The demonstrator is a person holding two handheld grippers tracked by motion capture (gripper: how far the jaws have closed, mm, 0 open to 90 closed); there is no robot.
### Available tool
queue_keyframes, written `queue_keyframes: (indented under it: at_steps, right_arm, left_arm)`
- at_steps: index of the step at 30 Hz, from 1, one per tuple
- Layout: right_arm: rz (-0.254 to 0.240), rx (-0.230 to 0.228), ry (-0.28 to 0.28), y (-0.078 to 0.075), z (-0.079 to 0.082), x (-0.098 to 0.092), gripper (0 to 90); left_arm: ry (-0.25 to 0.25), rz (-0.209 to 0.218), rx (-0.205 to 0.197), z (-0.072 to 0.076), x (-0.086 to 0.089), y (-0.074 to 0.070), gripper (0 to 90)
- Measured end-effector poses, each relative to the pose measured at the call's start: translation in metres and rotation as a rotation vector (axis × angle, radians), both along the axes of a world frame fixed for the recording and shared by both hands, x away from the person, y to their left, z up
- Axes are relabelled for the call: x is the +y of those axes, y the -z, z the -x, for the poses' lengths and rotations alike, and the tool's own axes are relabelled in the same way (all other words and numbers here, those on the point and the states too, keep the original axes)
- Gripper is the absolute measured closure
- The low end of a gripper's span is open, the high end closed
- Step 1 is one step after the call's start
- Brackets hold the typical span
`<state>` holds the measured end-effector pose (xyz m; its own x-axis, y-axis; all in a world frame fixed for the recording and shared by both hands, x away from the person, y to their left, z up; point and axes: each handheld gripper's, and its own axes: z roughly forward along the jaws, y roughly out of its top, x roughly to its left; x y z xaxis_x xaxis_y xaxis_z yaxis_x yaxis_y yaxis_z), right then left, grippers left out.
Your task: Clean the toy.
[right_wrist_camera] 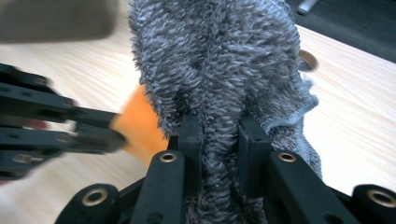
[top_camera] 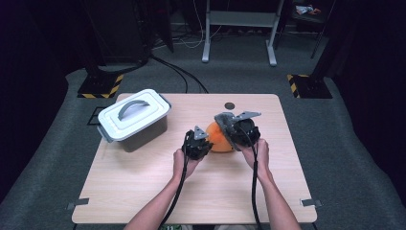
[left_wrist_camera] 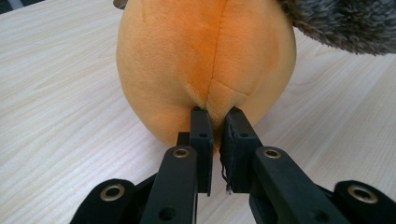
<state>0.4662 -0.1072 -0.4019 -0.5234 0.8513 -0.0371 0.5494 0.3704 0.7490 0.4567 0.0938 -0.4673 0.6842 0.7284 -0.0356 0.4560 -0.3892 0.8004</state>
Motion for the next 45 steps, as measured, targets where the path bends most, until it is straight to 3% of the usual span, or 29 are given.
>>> queue_keyframes:
  at_steps: [8, 15, 19, 25, 30, 33, 37, 45]
  right_arm:
    - [-0.010, 0.093, 0.071, 0.035, -0.019, -0.032, 74.8]
    - [-0.001, 0.166, 0.118, 0.057, -0.029, -0.043, 74.7]
    - [-0.001, 0.214, 0.116, 0.067, -0.033, -0.049, 74.7]
    - [-0.016, 0.139, 0.094, 0.040, -0.020, -0.048, 74.7]
    - [-0.014, 0.048, 0.013, 0.006, -0.004, -0.027, 74.6]
    - [-0.001, 0.020, -0.027, -0.007, 0.002, -0.010, 74.5]
    - [0.035, 0.024, -0.044, -0.006, -0.001, 0.002, 74.4]
    - [0.035, 0.065, 0.020, 0.014, -0.015, -0.017, 74.6]
  left_arm:
    - [-0.004, 0.011, 0.002, -0.001, 0.002, 0.004, 83.3]
    - [0.002, 0.005, -0.002, -0.001, 0.002, 0.004, 83.3]
    - [0.009, 0.009, -0.002, -0.001, 0.002, 0.004, 83.2]
    - [0.015, 0.006, -0.012, 0.000, 0.002, 0.004, 83.3]
    - [0.021, -0.002, -0.021, -0.001, 0.001, 0.003, 83.2]
    - [0.019, 0.004, -0.013, 0.000, 0.002, 0.003, 83.2]
    - [0.023, 0.005, -0.014, 0.000, 0.002, 0.003, 83.1]
    - [0.025, 0.009, -0.009, -0.001, 0.002, 0.004, 83.1]
